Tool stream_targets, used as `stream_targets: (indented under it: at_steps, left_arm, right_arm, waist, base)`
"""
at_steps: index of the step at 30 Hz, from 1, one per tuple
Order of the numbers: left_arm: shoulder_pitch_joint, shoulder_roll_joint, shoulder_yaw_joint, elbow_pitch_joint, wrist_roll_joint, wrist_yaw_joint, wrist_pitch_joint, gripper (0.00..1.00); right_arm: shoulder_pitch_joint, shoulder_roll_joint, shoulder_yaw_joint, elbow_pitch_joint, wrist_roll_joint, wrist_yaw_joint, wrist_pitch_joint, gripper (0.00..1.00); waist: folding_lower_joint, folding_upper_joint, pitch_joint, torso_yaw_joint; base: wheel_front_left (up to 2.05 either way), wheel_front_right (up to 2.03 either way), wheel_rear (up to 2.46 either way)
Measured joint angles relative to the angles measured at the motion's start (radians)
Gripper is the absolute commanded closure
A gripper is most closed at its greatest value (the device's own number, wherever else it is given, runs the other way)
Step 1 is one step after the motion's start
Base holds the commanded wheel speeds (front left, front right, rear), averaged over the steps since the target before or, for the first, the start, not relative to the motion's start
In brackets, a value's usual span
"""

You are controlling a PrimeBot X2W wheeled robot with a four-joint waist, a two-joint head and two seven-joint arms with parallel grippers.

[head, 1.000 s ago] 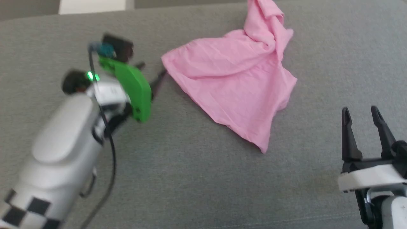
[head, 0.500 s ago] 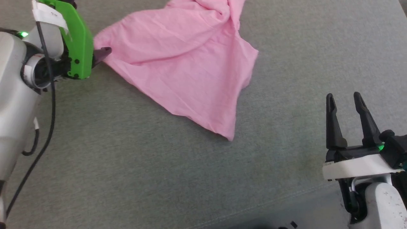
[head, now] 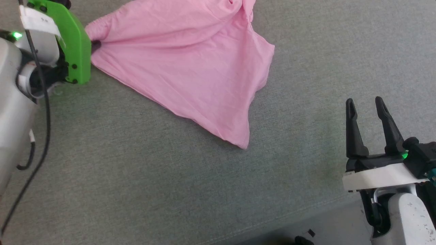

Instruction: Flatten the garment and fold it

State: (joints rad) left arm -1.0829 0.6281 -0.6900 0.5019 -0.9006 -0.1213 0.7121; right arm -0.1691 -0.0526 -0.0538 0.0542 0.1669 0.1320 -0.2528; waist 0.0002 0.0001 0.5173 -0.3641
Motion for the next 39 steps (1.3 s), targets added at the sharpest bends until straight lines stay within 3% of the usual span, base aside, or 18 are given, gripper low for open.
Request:
stream_targets:
  at_steps: [5, 12, 19, 26, 27, 28, 35, 39]
  left_arm:
    - [0.066, -0.018, 0.026, 0.034, 0.001, 0.035, -0.133, 1.0]
    - [0.252, -0.016, 0.062, 0.02, -0.016, 0.118, -0.266, 1.0]
    - [0.455, -0.023, 0.063, -0.07, -0.035, 0.206, -0.337, 1.0]
    - [0.624, -0.07, 0.041, -0.196, -0.062, 0.3, -0.367, 1.0]
    - [0.644, -0.078, 0.035, -0.213, -0.062, 0.309, -0.372, 0.62]
    - [0.657, -0.084, 0.033, -0.222, -0.061, 0.319, -0.382, 0.0]
    - [0.676, -0.088, 0.035, -0.267, 0.035, 0.351, -0.572, 0.0]
    - [0.665, -0.071, 0.027, -0.3, 0.205, 0.339, -0.836, 0.0]
  right_arm:
    - [0.007, 0.0, -0.007, -0.002, -0.031, 0.0, 0.026, 0.0]
    - [0.058, 0.0, -0.016, -0.033, -0.052, 0.0, 0.094, 0.0]
    - [0.115, 0.0, -0.02, -0.072, -0.056, 0.0, 0.165, 0.0]
    - [0.155, 0.0, -0.025, -0.093, -0.055, 0.0, 0.211, 0.0]
    - [0.158, 0.0, -0.026, -0.094, -0.055, 0.0, 0.215, 0.0]
    - [0.161, 0.0, -0.026, -0.095, -0.055, 0.0, 0.22, 0.0]
    - [0.176, -0.002, -0.028, -0.096, -0.05, 0.0, 0.262, 0.0]
    - [0.175, -0.018, 0.001, -0.096, -0.004, 0.0, 0.373, 0.0]
  waist:
    - [0.0, 0.0, -0.038, 0.035]
    - [-0.0001, 0.0, -0.124, 0.117]
    - [-0.0002, 0.0, -0.204, 0.216]
    - [-0.0002, 0.0, -0.274, 0.3]
    - [-0.0003, 0.0, -0.282, 0.309]
    - [-0.0002, 0.0, -0.289, 0.317]
    - [-0.0002, 0.0, -0.329, 0.367]
    - [-0.0003, 0.0, -0.343, 0.401]
  base:
    - [0.0, 0.0, 0.0]
    - [0.0, 0.0, 0.0]
    - [0.0, 0.0, 0.0]
    - [0.0, 0.0, 0.0]
    - [0.0, 0.0, 0.0]
    - [0.0, 0.0, 0.0]
    - [0.0, 0.0, 0.0]
    - [0.0, 0.0, 0.0]
